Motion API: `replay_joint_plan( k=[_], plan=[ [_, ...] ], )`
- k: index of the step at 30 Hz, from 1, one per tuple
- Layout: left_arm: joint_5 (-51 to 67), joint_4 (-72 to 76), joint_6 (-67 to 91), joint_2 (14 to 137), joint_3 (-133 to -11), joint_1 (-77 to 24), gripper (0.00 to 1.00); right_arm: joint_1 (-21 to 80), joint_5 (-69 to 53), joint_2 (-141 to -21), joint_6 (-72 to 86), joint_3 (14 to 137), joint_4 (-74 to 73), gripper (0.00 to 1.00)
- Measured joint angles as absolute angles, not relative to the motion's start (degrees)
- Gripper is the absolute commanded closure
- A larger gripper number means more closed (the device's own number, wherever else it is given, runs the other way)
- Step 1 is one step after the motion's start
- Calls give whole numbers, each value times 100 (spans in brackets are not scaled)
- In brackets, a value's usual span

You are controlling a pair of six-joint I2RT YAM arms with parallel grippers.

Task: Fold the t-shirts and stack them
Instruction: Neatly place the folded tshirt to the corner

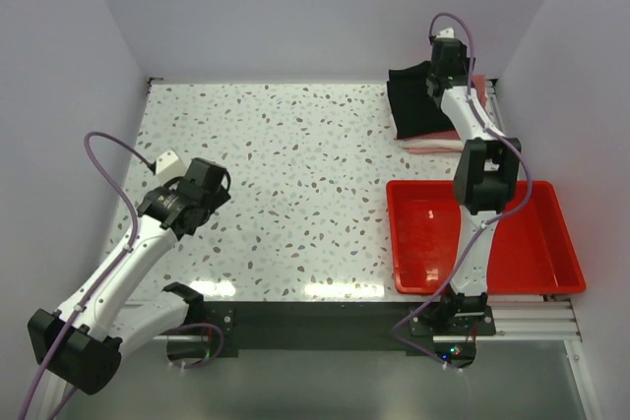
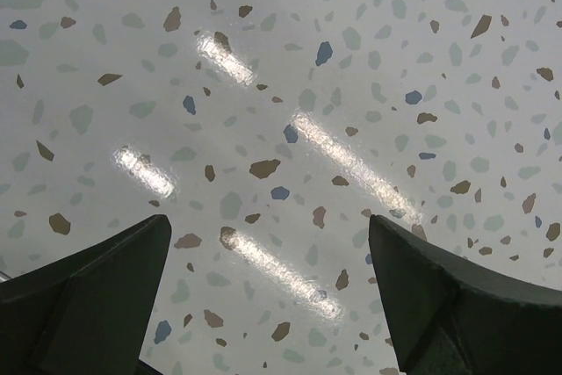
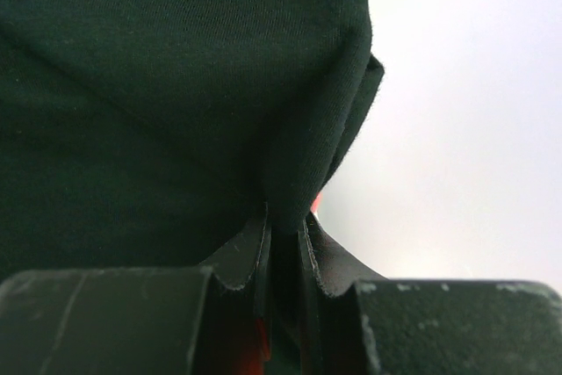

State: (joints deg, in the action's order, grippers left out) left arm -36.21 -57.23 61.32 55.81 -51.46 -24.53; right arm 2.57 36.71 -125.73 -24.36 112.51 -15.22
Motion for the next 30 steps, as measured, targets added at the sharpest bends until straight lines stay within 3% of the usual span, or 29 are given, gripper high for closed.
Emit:
replay_joint_plan(
  k=[3, 8, 9, 10, 11, 23, 30],
  plan=[
    [-3621, -5725, 6134, 5601, -5148, -2453, 0, 231, 3675, -12654, -2418, 11290, -1527, 100],
    [-3621, -5725, 6134, 5601, -5153, -2453, 0, 156, 3645, -12737, -2370, 11290, -1564, 82],
    [-3621, -5725, 6134, 5601, -5153, -2453, 0, 141, 3642, -12744, -2342, 11290, -1570, 72],
    [-3623, -5728, 6136, 5601, -5155, -2453, 0, 130, 3647, -12744, -2314, 11290, -1570, 24],
    [-3623, -5732, 6136, 5601, -5155, -2453, 0, 117, 3658, -12744, -2281, 11292, -1562, 1],
    [-3623, -5749, 6141, 5535, -5155, -2453, 0, 69, 3612, -12744, -1811, 11465, -1605, 1],
    [-3632, -5756, 6132, 5408, -5196, -2453, 0, 75, 2989, -12368, -1323, 11292, -1946, 1]
  ],
)
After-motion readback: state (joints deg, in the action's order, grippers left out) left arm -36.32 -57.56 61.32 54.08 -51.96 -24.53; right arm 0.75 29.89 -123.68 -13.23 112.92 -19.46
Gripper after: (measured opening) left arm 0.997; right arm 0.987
